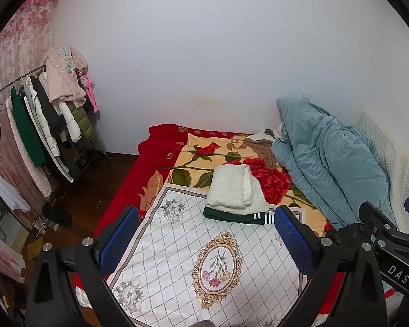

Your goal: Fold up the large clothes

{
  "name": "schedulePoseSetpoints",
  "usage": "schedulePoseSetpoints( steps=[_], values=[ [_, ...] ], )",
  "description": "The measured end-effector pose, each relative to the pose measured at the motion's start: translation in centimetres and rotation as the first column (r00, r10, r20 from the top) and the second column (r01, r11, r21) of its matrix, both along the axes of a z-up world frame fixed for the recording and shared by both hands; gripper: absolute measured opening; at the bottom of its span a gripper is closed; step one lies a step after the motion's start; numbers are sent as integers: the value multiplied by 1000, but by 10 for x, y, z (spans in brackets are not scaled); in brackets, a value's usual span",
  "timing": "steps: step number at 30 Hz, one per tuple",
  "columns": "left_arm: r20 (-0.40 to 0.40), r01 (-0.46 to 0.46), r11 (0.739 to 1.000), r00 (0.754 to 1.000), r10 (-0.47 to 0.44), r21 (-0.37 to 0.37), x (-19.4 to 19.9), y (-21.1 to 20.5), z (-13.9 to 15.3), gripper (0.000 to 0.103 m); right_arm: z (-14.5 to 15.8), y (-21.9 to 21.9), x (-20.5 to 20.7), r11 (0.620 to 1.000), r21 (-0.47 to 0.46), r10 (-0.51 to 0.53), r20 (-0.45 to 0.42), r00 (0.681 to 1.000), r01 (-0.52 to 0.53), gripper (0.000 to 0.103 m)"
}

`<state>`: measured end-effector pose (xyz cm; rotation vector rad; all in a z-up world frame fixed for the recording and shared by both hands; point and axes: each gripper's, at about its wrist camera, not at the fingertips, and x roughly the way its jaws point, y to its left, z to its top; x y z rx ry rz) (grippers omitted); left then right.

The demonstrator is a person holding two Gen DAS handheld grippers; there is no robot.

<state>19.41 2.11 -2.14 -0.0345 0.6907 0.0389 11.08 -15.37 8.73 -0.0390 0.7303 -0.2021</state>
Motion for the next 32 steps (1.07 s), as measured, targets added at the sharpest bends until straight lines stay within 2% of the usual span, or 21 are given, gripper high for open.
schedulePoseSetpoints(
  steps=[32],
  values=[
    [6, -14, 1000, 1000, 14, 5, -19, 4, 1, 101, 0, -1, -23, 1000, -15, -14, 19, 1000, 15, 103]
  ],
)
